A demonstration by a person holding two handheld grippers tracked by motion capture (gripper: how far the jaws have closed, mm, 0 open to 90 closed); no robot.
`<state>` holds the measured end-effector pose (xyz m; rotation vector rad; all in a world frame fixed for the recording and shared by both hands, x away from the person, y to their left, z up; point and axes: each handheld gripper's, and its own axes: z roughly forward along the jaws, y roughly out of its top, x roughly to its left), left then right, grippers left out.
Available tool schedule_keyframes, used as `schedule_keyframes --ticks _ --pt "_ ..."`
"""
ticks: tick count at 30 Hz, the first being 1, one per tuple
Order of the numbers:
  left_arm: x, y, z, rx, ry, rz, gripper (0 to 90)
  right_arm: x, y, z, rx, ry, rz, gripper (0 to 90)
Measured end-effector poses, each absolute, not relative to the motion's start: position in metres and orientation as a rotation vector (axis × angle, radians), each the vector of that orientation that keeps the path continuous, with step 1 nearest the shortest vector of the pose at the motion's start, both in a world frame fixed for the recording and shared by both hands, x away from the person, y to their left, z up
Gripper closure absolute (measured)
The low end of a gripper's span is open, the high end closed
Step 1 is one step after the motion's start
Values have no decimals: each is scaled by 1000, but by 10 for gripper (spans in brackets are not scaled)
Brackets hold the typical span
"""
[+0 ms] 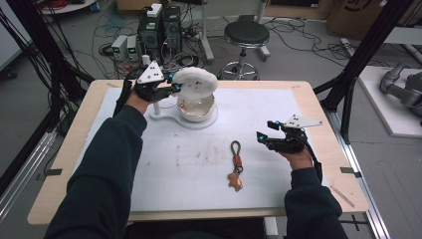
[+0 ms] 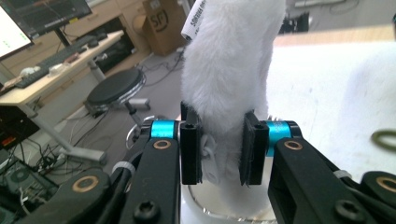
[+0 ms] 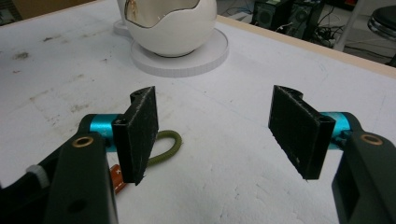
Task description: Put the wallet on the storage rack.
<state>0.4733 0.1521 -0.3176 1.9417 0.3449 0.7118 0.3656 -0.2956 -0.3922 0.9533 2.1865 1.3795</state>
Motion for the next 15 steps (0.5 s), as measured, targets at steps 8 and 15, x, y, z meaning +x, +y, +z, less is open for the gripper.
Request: schedule_keyframes --ticks 8,15 --pt "478 133 -339 2142 285 789 736 365 -293 -393 944 2201 1371 338" --pt "480 135 -344 2118 384 736 663 365 -293 -393 946 2205 1374 338"
